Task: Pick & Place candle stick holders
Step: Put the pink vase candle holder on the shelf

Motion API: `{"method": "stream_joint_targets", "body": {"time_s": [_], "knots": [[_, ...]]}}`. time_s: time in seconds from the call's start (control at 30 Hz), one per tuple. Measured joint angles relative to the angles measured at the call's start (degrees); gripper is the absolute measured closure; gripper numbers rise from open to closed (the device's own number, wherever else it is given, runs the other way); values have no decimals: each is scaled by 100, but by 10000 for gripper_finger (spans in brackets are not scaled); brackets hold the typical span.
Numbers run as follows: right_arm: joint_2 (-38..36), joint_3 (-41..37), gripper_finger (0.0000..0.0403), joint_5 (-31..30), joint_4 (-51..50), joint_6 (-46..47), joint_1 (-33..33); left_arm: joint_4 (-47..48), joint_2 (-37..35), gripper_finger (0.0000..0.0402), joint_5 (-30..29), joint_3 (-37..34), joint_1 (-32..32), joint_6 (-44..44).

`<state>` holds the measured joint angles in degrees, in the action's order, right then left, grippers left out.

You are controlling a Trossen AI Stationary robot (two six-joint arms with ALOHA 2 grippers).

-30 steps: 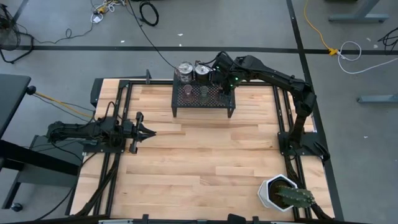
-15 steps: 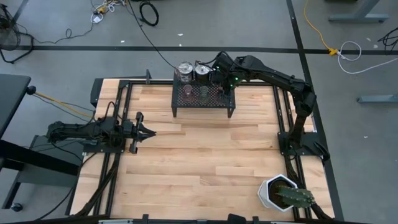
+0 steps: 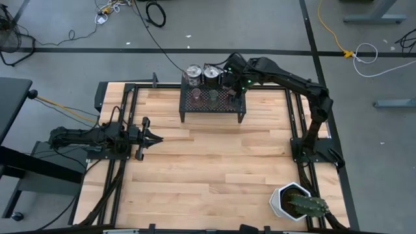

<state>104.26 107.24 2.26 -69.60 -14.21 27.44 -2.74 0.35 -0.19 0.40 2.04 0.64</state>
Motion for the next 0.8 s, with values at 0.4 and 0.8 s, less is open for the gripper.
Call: {"method": "stream_joint_targets", "body": {"time_s": [0.4,0.8], "knots": [[-505,0,80,19,-51,-22,0,0,1,367,0,0,2,1],[-853,-151,123,-27,-334,17,-3,0,1,367,0,-1,2,0]]}}
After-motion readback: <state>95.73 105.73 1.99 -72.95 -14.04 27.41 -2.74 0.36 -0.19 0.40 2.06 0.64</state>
